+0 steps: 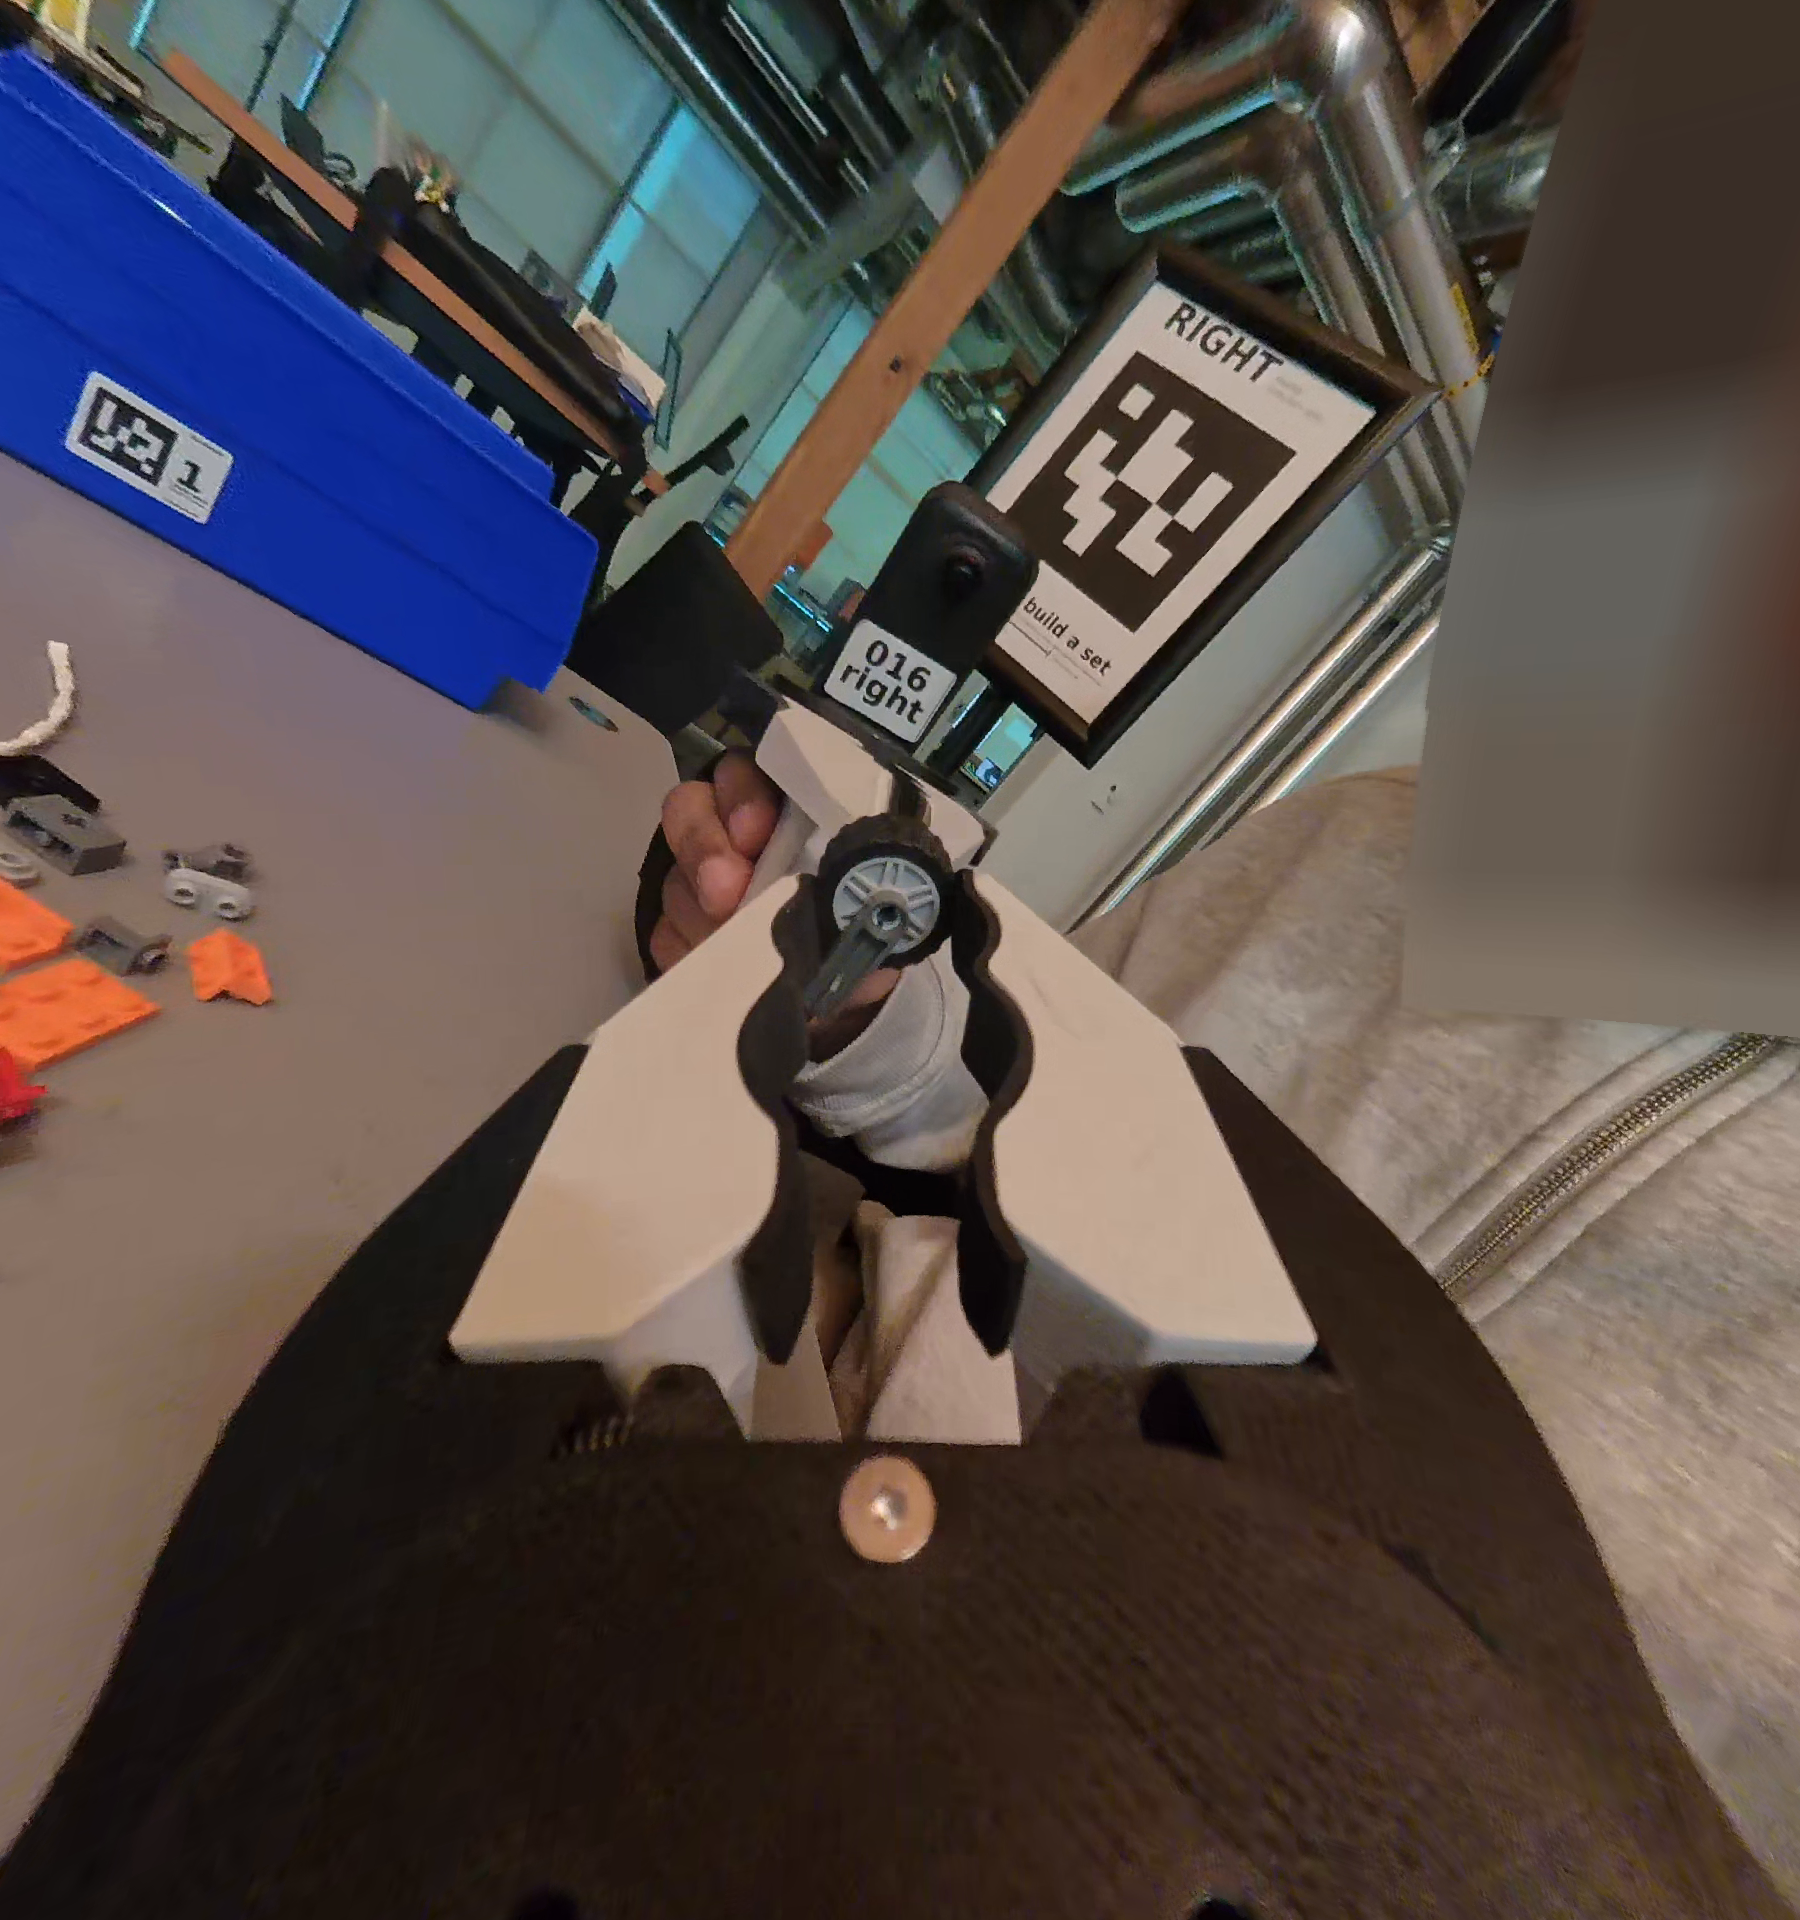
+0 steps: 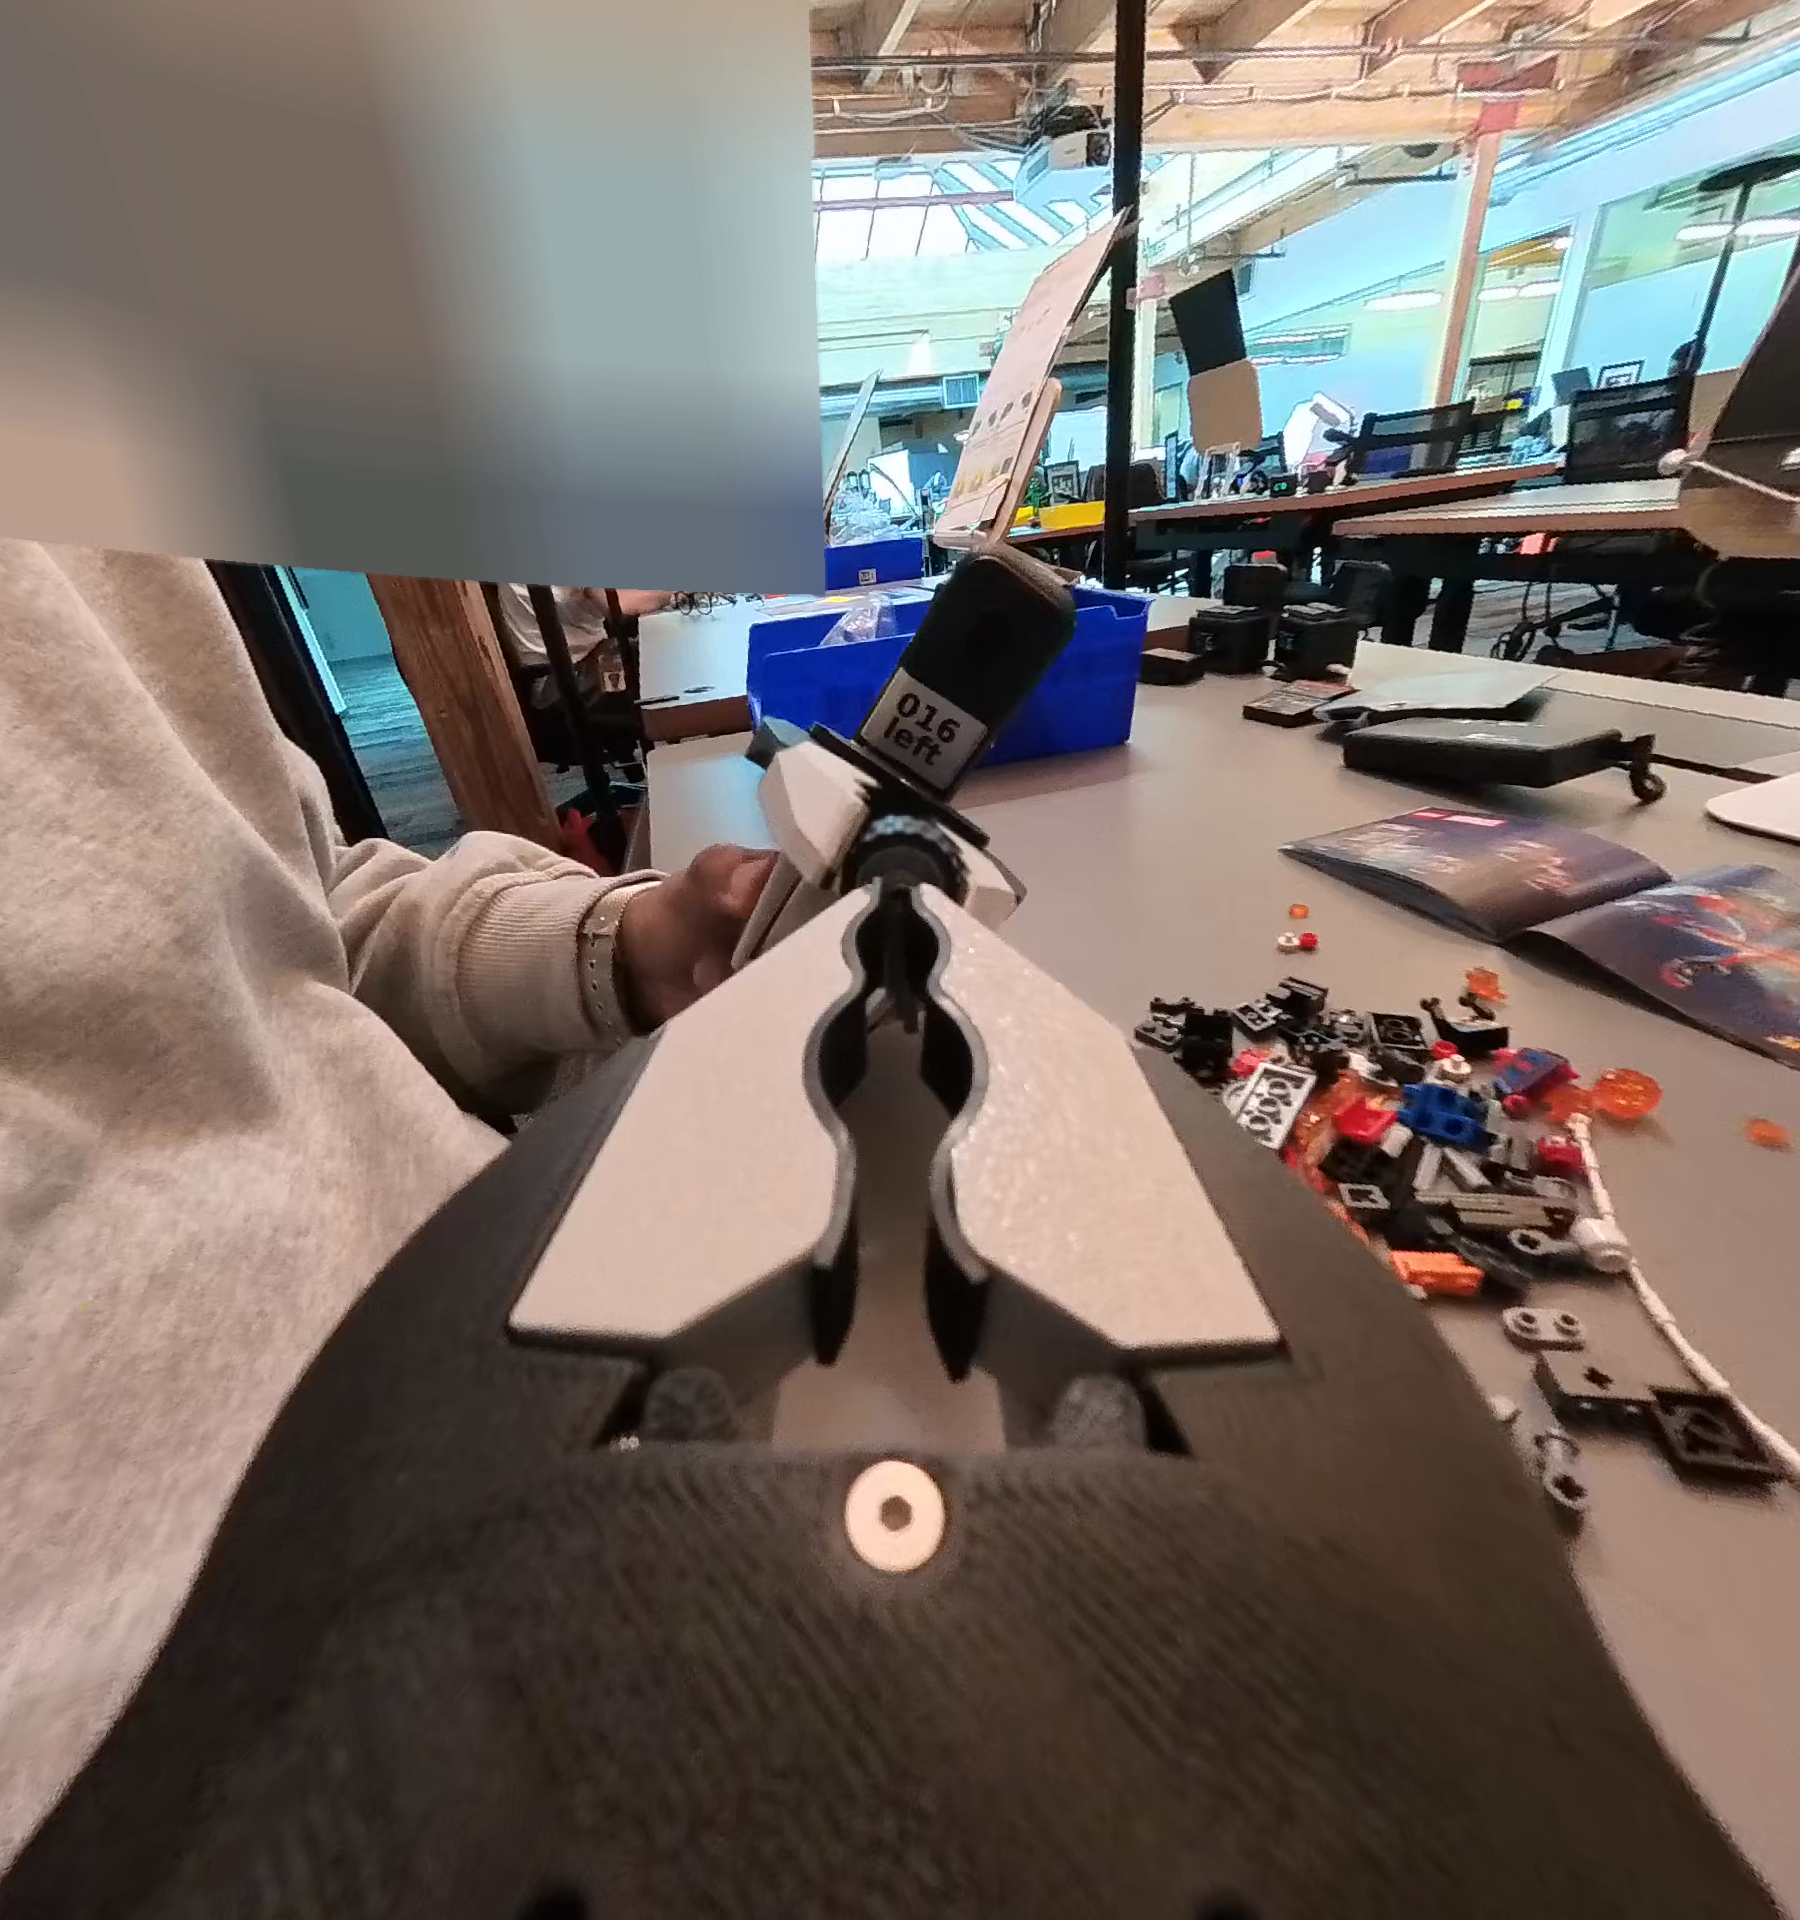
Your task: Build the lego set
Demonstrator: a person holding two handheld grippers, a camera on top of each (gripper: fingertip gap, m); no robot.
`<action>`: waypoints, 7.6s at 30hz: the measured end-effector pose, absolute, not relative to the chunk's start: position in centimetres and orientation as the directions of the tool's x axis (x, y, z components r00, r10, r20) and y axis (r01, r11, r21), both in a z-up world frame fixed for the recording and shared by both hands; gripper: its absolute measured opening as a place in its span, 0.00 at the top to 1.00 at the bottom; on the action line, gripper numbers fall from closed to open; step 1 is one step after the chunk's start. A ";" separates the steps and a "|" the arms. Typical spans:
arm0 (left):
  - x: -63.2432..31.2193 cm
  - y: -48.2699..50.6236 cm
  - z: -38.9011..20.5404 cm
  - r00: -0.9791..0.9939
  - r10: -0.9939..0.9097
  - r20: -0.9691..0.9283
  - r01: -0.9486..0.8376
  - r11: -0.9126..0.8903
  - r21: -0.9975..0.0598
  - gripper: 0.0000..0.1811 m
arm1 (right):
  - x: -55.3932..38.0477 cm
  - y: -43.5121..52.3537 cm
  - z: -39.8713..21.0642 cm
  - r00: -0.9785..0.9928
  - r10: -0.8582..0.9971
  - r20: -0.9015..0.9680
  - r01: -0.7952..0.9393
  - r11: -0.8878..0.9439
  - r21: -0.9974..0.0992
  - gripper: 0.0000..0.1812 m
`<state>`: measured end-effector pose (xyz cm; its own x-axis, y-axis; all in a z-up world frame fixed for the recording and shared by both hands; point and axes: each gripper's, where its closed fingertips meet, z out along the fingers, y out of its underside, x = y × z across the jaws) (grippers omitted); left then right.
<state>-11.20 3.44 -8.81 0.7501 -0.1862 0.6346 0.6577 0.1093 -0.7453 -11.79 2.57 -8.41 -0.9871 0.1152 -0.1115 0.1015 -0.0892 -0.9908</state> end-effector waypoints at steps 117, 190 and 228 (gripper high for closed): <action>-12.0 3.7 -8.8 0.763 -0.111 0.637 0.646 0.184 -0.741 0.87 | -13.2 4.3 -8.2 -0.974 0.213 -0.079 0.059 -0.099 -0.993 1.00; -13.0 3.9 -9.6 0.746 -0.048 0.664 0.659 0.197 -0.726 0.87 | -13.3 3.6 -8.5 -0.913 0.360 0.190 -0.206 -0.005 -0.979 0.99; -12.4 3.9 -9.0 0.805 -0.030 0.593 0.585 0.210 -0.784 0.87 | -12.9 3.3 -8.5 -0.968 0.249 0.012 -0.029 -0.064 -0.998 0.99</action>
<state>-12.43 3.92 -8.95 0.8049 -0.0305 0.5926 0.5847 0.2102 -0.7835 -12.88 3.30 -8.46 -0.9685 0.2488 0.0120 -0.0288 -0.0641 -0.9975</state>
